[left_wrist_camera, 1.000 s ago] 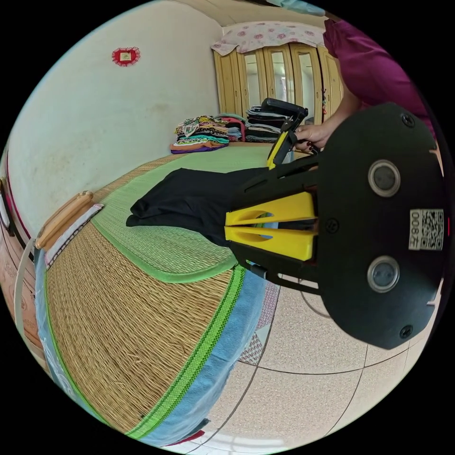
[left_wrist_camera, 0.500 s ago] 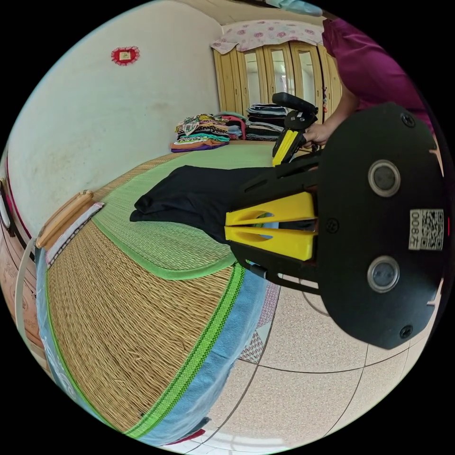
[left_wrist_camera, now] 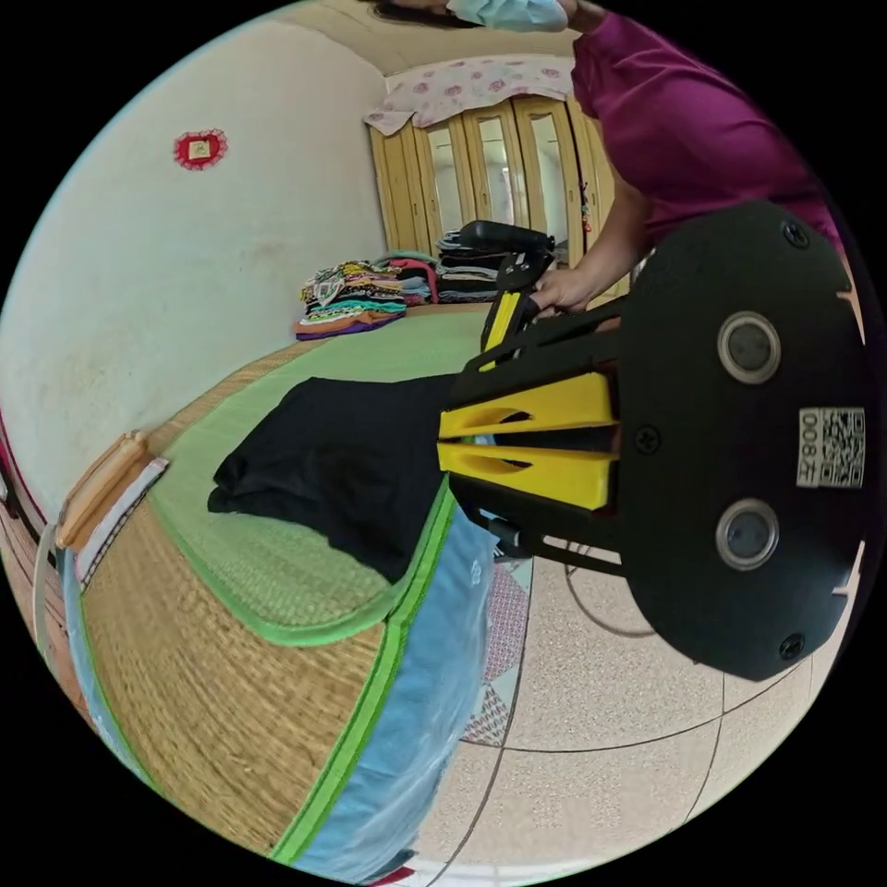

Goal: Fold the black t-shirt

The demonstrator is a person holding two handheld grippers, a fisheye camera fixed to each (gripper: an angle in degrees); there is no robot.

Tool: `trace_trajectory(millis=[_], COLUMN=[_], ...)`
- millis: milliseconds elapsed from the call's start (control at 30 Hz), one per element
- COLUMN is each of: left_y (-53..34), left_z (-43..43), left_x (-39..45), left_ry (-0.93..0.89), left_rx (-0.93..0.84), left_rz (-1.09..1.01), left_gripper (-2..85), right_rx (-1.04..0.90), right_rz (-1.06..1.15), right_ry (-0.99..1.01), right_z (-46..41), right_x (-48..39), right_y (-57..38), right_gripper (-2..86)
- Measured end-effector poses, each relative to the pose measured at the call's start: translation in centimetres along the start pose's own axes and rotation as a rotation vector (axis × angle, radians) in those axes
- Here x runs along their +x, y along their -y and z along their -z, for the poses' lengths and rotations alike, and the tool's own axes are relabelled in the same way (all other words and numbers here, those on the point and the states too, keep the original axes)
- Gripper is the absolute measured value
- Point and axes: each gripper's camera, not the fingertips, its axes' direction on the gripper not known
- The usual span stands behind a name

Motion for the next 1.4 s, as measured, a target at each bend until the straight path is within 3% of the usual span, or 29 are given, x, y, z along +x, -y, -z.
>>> trace_trajectory(millis=[100, 200, 367, 700, 833, 1033, 1167, 1400], left_y=[0.1, 1.0, 2.0, 3.6, 3.4, 5.7, 6.8, 11.5], left_z=[-4.4, -6.6, -12.6, -15.6, -16.8, -23.9, -28.4, -28.3], left_x=[2.4, 5.6, 10.8, 11.7, 15.5, 21.3, 23.0, 23.6], left_ry=[0.007, 0.146, 0.526, 0.396, 0.314, 0.437, 0.612, 0.582], left_rx=[-0.070, -0.066, -0.164, -0.132, -0.116, -0.269, -0.352, -0.339], left_rz=[-0.039, -0.112, -0.367, -0.254, -0.345, -0.623, -0.793, -0.763], left_gripper=[1.3, 0.9, 0.2, 0.4, 1.9, 6.9, 6.4, 2.3], right_rx=[0.007, 0.005, 0.002, 0.041, 0.053, 0.080, 0.143, 0.207], right_rz=[-0.028, -0.016, 0.010, -0.038, -0.089, -0.240, -0.331, -0.453], right_ry=[0.049, 0.031, -0.055, -0.005, 0.070, 0.327, 0.464, 0.721], right_z=[0.0, -0.2, -1.0, -1.8, -2.1, -2.5, -2.2, -4.1], right_x=[1.4, 1.7, 1.6, 5.7, 8.5, 15.4, 20.1, 26.6], right_y=[-0.8, -1.4, -2.2, -5.4, -6.6, -9.9, -12.8, -15.3], right_gripper=[0.1, 0.0, -0.2, -0.2, -0.1, 0.5, 3.3, 8.6])
